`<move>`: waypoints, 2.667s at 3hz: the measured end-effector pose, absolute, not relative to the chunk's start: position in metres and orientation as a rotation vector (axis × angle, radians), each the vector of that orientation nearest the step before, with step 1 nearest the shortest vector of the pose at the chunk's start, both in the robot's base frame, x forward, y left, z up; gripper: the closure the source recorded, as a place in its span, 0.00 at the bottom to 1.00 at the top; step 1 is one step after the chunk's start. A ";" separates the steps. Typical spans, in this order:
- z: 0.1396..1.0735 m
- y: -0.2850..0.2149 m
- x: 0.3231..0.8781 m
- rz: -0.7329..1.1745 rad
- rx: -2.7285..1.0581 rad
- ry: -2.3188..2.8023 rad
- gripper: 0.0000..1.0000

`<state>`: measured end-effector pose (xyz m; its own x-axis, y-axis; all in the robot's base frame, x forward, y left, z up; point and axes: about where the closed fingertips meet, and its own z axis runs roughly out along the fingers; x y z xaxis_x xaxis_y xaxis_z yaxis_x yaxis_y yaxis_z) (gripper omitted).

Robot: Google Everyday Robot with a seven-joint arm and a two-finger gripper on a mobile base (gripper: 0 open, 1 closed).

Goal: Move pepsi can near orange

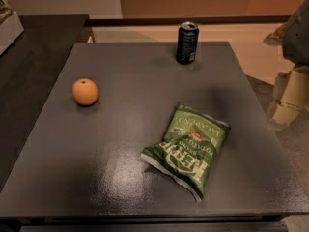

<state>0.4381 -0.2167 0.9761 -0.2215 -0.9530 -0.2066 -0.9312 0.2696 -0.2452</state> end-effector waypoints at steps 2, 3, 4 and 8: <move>0.978 -0.216 0.441 -0.089 -1.711 2.225 0.00; 0.980 -0.215 0.459 -0.055 -1.631 2.209 0.00; 0.975 -0.216 0.491 -0.017 -1.534 2.192 0.00; 0.936 -0.192 0.639 0.106 -1.236 2.151 0.00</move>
Offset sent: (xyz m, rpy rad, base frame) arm 0.0068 0.0013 -0.0002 0.0354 0.0042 -0.0068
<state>0.6386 -0.1918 0.9356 -0.3473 -0.7460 -0.5682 -0.7983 0.5532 -0.2383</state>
